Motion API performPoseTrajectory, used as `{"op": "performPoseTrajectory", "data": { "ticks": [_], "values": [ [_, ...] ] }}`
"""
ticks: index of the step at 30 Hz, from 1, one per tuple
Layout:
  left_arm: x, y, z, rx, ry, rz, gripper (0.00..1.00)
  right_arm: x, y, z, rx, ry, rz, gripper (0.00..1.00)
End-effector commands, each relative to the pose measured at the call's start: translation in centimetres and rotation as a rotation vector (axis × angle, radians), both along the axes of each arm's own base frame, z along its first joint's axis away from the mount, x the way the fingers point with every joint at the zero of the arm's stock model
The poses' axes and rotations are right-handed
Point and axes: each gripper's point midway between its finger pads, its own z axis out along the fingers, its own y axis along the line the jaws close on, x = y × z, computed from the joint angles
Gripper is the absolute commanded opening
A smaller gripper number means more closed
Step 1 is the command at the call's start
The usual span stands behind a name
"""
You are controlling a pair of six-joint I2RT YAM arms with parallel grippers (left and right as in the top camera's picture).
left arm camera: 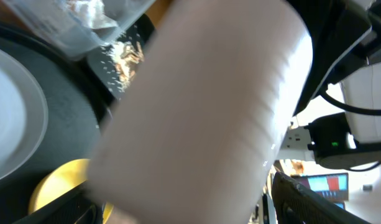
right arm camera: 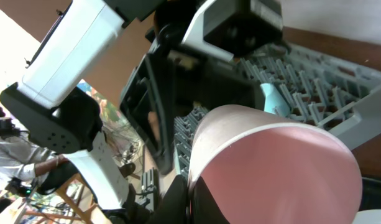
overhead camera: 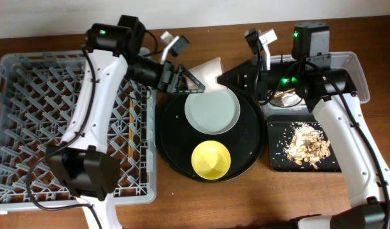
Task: Sort waste into correct bins and load items into the dishwasher rack
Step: 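Pass the pink cup from the right gripper to the left gripper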
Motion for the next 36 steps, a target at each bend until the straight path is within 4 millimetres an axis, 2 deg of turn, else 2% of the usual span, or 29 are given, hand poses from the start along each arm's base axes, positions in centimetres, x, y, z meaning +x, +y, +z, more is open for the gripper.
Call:
{"op": "performPoseTrajectory", "data": {
  "ticks": [1, 6, 10, 14, 20, 22, 26, 28, 30, 33, 36],
  "values": [
    [0.7, 1.5, 0.8, -0.002, -0.039, 0.037, 0.84, -0.2, 0.5, 0.2, 0.006, 0.008, 0.020, 0.04],
    [0.5, 1.4, 0.9, -0.005, -0.032, 0.036, 0.83, -0.2, 0.5, 0.2, 0.007, 0.002, 0.020, 0.04],
    [0.0, 0.6, 2.0, -0.072, -0.018, 0.017, 0.83, -0.2, 0.5, 0.2, 0.008, 0.007, 0.021, 0.04],
    [-0.5, 0.0, 1.8, -0.059, -0.021, -0.003, 0.83, -0.2, 0.5, 0.2, 0.007, 0.005, 0.018, 0.04],
    [-0.5, -0.2, 1.8, -0.064, -0.019, -0.006, 0.75, -0.2, 0.5, 0.2, 0.007, 0.005, 0.019, 0.04],
    [-0.6, -0.3, 1.8, -0.064, -0.019, -0.009, 0.68, -0.2, 0.5, 0.2, 0.007, 0.006, 0.018, 0.04],
    [-0.7, -0.4, 2.0, -0.076, -0.016, -0.010, 0.68, -0.3, 0.6, 0.2, 0.008, 0.007, 0.023, 0.04],
    [-0.9, -0.7, 2.3, -0.095, -0.012, -0.018, 0.70, -0.9, 1.0, 0.5, 0.025, 0.009, 0.055, 0.04],
    [-1.2, -1.1, 2.5, -0.106, -0.008, -0.029, 0.75, -1.7, 1.5, 1.0, 0.053, 0.012, 0.102, 0.04],
    [-1.6, -1.6, 3.0, -0.130, -0.019, -0.046, 0.81, -2.4, 1.3, 1.7, 0.096, 0.011, 0.148, 0.04],
    [-2.1, -1.7, 4.7, -0.208, -0.048, -0.057, 0.84, -2.6, 0.8, 2.5, 0.128, 0.024, 0.166, 0.04]
  ]
}}
